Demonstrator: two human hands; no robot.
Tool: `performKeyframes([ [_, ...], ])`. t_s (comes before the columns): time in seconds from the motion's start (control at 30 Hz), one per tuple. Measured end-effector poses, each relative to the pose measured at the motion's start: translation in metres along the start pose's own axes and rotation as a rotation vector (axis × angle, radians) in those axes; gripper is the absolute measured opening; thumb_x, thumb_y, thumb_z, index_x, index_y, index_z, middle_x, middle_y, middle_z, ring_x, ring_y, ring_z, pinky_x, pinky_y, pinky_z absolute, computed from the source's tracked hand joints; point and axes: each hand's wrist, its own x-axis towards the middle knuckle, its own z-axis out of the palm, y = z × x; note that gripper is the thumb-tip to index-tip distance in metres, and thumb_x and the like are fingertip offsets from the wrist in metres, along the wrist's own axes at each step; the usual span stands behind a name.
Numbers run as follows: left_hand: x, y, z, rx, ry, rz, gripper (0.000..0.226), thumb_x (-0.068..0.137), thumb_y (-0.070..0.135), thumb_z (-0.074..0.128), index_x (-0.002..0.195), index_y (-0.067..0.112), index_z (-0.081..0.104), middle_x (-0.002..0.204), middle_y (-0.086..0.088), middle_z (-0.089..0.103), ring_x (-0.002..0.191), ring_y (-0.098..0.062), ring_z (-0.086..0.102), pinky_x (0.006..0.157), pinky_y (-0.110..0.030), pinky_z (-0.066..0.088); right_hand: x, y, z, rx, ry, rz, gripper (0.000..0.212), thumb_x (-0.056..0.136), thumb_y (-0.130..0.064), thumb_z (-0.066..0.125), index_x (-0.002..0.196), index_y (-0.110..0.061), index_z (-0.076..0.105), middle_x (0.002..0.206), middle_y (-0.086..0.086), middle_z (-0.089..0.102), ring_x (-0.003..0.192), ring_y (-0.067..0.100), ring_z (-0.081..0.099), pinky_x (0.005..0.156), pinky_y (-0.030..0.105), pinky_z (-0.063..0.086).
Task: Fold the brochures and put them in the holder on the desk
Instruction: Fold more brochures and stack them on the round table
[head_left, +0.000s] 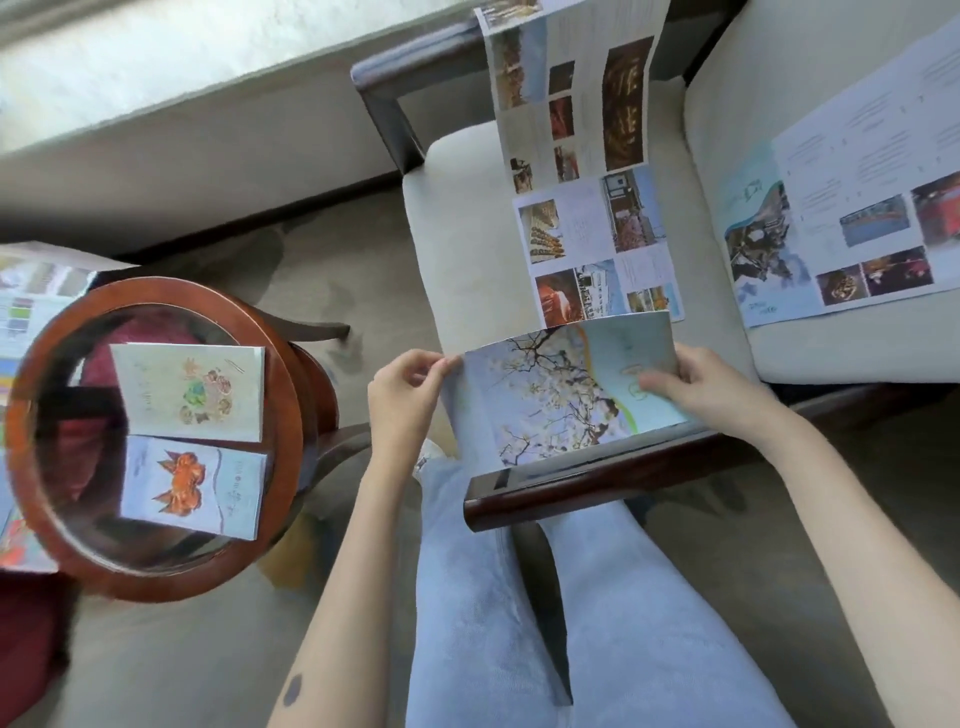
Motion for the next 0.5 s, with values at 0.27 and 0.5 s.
performKeyframes([
  [0.27, -0.009, -0.078, -0.078, -0.677, 0.178, -0.437, 0.015, 0.087, 0.018, 0.064, 0.099, 0.009, 0.064, 0.095, -0.006, 0.066, 0.087, -0.018, 0.059, 0.073, -0.033, 0.046, 0.034, -0.057, 0.113, -0.002, -0.031, -0.071, 0.031, 0.094, -0.013, 0.052, 0.122, -0.025, 0.049, 0.117, -0.005, 0.063, 0.108, 0.015, 0.060, 0.097, 0.039, 0.046],
  [0.5, -0.026, -0.223, -0.202, -0.506, 0.452, -0.540, 0.019, 0.084, 0.021, 0.068, 0.099, 0.008, 0.068, 0.087, 0.003, 0.068, 0.073, -0.006, 0.063, 0.065, -0.025, 0.050, 0.066, -0.097, 0.287, -0.538, -0.203, -0.110, 0.015, 0.091, -0.024, 0.053, 0.100, -0.019, 0.064, 0.089, 0.002, 0.068, 0.079, 0.021, 0.061, 0.070, 0.032, 0.046],
])
